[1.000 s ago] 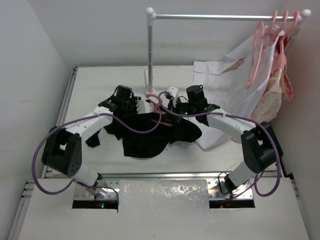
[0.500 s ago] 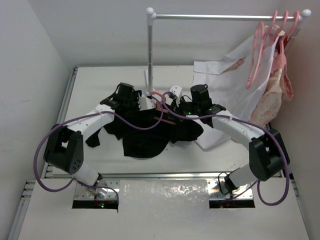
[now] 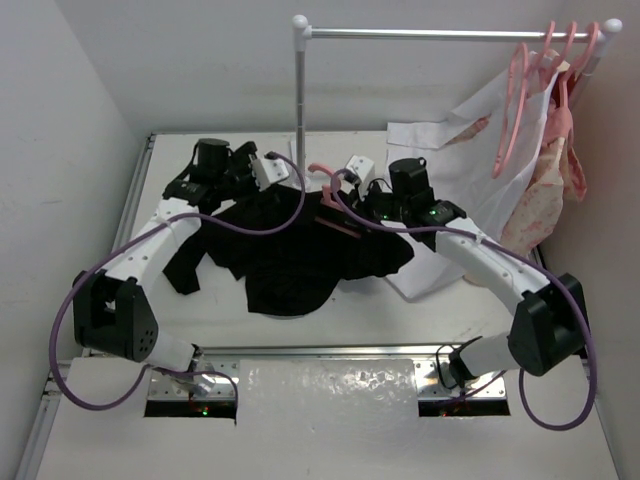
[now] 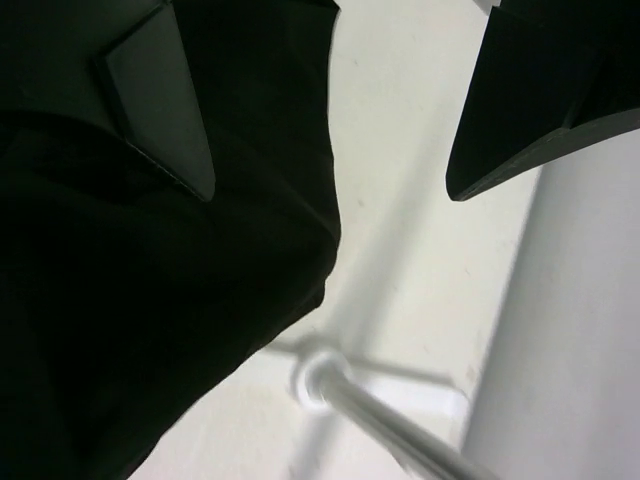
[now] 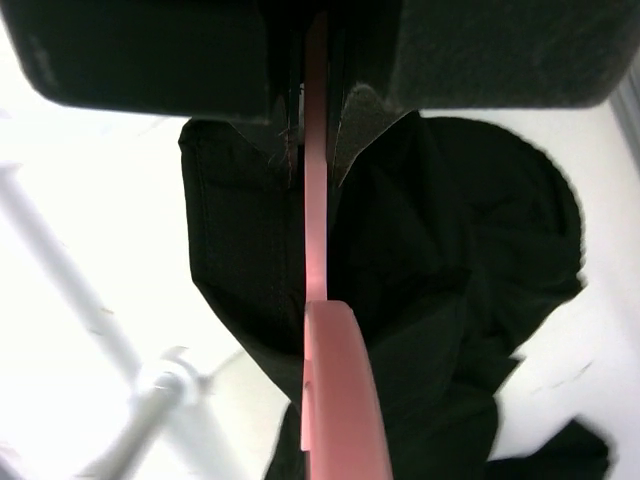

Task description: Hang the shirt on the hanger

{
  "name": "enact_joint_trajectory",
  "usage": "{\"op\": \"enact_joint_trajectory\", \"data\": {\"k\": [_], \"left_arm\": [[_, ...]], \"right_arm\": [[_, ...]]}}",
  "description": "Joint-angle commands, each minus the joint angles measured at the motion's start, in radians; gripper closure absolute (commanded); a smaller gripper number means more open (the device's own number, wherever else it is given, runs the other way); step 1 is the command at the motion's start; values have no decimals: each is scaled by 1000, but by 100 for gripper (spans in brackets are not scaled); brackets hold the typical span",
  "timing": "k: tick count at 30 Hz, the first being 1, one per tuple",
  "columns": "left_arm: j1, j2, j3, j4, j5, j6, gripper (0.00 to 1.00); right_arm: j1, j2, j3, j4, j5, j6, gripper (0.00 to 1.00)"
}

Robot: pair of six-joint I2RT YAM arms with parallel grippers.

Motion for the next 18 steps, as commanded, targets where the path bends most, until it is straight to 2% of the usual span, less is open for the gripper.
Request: {"op": "enact_joint_trajectory", "data": {"k": [1,8,11,13,16,18], "left_arm": [[-2,-54,83,21,98,-142,0],[-1,-83,182,42,83,-342,0],[-2,-83,215,48,70,-426,0],[-1,-85,235,36,74,-437,0],[-2,-93,246,15,100,-427,0],[-2,-102,251,-10,124,-417,0]], "right_arm": [[-5,-88,102,-20,179,87,100],[-5,-158,329,-274,394,143,100],[-5,-149,493,-366,465,146,100],[-5,-135,578,-406,512,143,100],[-5,-82,813,-525,555,137,100],[-5,-59,906,-572,577,126,100]]}}
